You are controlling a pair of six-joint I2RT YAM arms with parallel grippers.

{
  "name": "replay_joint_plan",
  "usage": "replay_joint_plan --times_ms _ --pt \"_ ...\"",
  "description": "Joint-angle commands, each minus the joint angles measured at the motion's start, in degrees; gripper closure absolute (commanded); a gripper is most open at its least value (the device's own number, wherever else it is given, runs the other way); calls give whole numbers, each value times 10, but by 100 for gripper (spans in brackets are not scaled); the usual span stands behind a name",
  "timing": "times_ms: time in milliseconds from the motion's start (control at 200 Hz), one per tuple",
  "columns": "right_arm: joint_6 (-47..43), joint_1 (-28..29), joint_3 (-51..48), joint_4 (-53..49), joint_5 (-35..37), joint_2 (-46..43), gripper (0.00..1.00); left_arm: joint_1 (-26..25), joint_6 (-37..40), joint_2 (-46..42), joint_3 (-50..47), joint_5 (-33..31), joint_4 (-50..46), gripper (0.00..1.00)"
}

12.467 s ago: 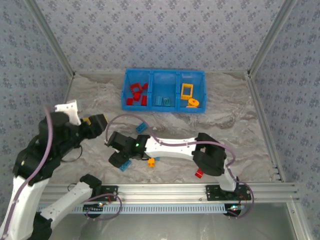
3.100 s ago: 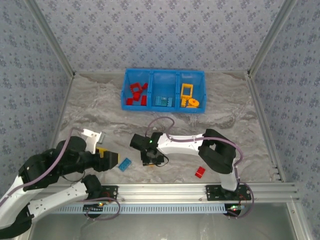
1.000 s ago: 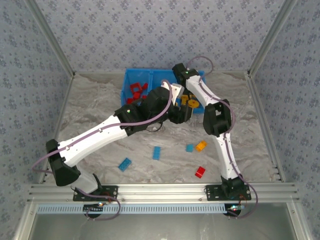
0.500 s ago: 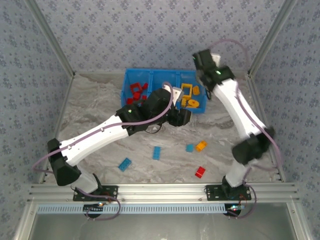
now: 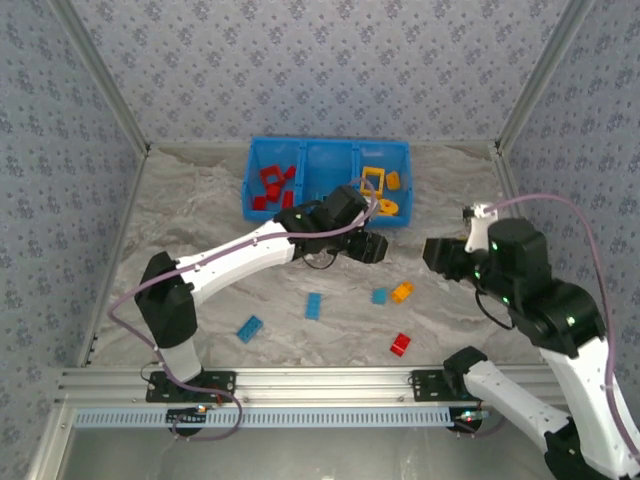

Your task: Sort the legos into containers by color

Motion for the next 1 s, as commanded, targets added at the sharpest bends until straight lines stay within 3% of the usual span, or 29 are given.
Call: replay_joint_plan --times_ms 0,135,310,555,784,999 --pt "-14 4 -1 -44 -108 -20 56 -27 30 21 11 20 -11 34" --pt "-9 4 14 -43 -193 -37 55 -57 47 51 20 14 -35 36" --pt "-15 4 78 -70 -196 -32 54 -112 44 82 35 -1 -78 34" --pt "0 4 128 -76 -286 -24 50 -207 3 142 71 -79 -131 31" --pt "27 4 182 -189 -236 -6 51 -253 -36 241 198 -147 -226 29" --pt "44 4 164 -173 -237 -21 51 -253 -81 292 246 -183 -255 27"
